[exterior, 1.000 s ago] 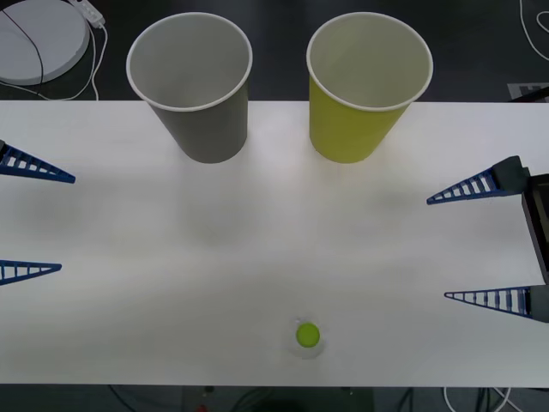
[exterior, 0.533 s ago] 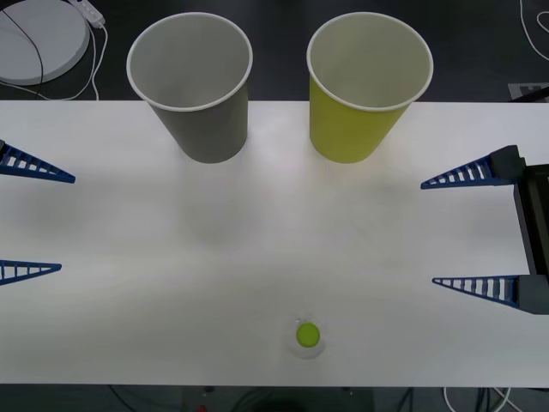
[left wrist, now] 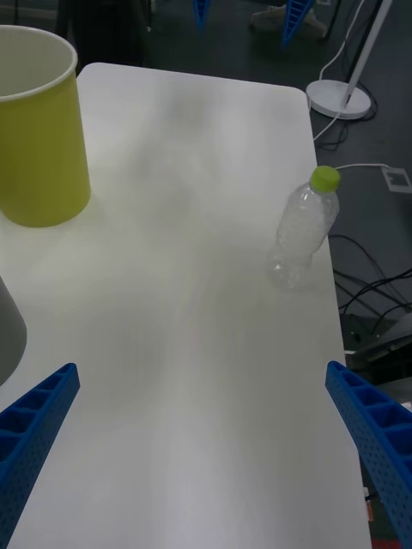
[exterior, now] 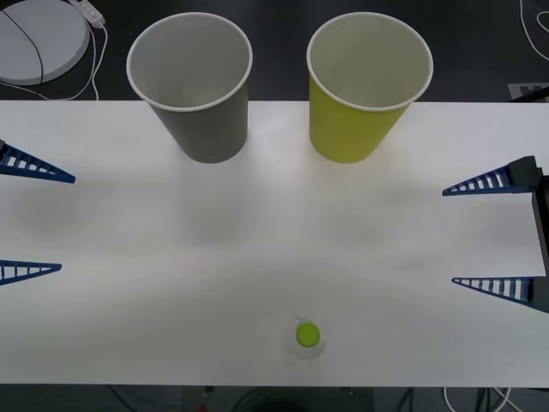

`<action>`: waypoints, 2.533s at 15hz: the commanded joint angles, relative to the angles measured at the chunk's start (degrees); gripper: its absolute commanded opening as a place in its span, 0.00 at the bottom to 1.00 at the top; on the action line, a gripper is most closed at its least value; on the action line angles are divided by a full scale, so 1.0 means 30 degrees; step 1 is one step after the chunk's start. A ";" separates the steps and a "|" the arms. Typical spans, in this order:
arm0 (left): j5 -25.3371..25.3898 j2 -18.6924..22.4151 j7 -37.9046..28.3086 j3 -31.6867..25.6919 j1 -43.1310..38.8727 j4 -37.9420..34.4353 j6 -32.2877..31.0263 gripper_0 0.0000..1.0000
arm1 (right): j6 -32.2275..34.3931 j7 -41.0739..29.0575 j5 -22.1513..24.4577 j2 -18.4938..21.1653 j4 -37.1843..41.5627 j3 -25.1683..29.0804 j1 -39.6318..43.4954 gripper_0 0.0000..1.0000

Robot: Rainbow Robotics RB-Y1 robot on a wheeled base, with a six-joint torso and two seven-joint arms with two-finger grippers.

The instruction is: Put the can into the green bin and the plastic bottle into the gray bin

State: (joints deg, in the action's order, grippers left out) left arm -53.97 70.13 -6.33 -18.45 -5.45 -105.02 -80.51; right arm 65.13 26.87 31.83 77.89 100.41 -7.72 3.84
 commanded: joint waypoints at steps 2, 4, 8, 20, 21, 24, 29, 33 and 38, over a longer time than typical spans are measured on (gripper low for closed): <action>0.0000 0.0002 0.0000 -0.0001 0.0000 -0.0002 0.0000 1.00 | 0.1492 0.0947 0.0552 -0.0504 -0.1655 -0.0004 -0.0019 1.00; 0.0000 0.0002 0.0000 -0.0001 0.0000 -0.0002 0.0000 1.00 | 0.2723 0.1445 0.0932 -0.0797 -0.2768 0.0025 -0.0019 1.00; 0.0000 0.0002 0.0000 -0.0001 0.0000 -0.0002 0.0000 1.00 | 0.4656 0.3349 0.1636 -0.1764 -0.4790 -0.0004 -0.0019 1.00; 0.0000 0.0002 0.0000 -0.0001 0.0000 -0.0002 0.0000 1.00 | 0.5447 0.3700 0.2163 -0.4108 -0.7104 -0.1586 0.1680 1.00; 0.0000 0.0002 0.0000 -0.0001 0.0000 -0.0002 0.0000 1.00 | 0.5447 0.3818 0.2163 -0.4372 -0.7163 -0.1615 0.1768 1.00; 0.0000 0.0002 0.0000 -0.0001 0.0000 -0.0002 0.0000 1.00 | 0.5330 0.4023 0.2163 -0.4840 -0.7222 -0.1879 0.1856 1.00; 0.0000 0.0002 0.0000 -0.0001 0.0000 -0.0002 0.0000 1.00 | 0.4744 0.4169 0.2134 -0.5661 -0.7339 -0.2231 0.1856 1.00; 0.0000 0.0002 0.0000 -0.0001 0.0000 -0.0002 0.0000 1.00 | 0.4041 0.4433 0.2134 -0.6012 -0.6694 -0.2758 0.1768 1.00; 0.0000 0.0002 0.0000 -0.0001 0.0000 -0.0002 0.0000 1.00 | 0.2957 0.4609 0.2016 -0.6305 -0.5962 -0.4369 0.0918 1.00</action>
State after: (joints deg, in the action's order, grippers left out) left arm -53.97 70.14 -6.33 -18.46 -5.45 -105.03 -80.51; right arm 74.38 40.60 38.04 59.27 82.46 -19.76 7.28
